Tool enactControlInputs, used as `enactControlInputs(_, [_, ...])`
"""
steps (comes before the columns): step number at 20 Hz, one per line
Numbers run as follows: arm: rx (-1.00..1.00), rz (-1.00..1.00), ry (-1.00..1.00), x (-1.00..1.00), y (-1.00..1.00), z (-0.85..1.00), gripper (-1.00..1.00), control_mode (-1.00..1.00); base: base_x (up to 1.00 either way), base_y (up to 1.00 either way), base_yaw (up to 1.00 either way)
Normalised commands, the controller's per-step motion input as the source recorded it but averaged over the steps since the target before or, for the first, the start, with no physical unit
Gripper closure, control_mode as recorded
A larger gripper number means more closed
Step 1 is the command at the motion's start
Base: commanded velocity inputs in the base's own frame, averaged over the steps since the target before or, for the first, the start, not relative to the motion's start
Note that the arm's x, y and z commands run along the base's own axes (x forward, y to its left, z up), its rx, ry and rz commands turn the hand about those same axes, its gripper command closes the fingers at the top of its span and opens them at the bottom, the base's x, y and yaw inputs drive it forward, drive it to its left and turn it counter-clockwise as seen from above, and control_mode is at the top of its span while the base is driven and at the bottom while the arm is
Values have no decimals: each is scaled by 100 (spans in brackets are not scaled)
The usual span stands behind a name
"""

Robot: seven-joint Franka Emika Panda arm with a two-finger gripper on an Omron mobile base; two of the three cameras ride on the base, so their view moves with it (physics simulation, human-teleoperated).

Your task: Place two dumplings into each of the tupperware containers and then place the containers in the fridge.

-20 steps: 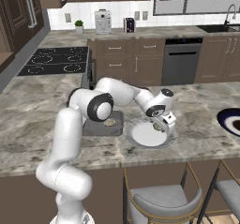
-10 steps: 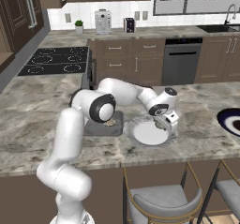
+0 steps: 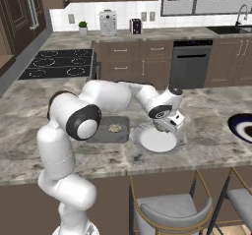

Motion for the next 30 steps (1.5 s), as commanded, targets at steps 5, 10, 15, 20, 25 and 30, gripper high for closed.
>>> enactControlInputs(5, [-22, 26, -11, -85, 100, 35, 100, -100, 0, 0, 0])
enactControlInputs(10, [-25, 34, -2, -41, 100, 41, 100, -100, 0, 0, 0])
enactControlInputs(15, [-20, 39, 0, -2, 100, 61, 100, -100, 0, 0, 0])
enactControlInputs(20, [-2, 28, 0, 3, 81, 66, 100, -100, 0, 0, 0])
enactControlInputs(25, [0, 20, 18, 33, 65, 24, 100, -100, 0, 0, 0])
enactControlInputs(30, [-2, 3, 25, 45, 48, -29, 100, -100, 0, 0, 0])
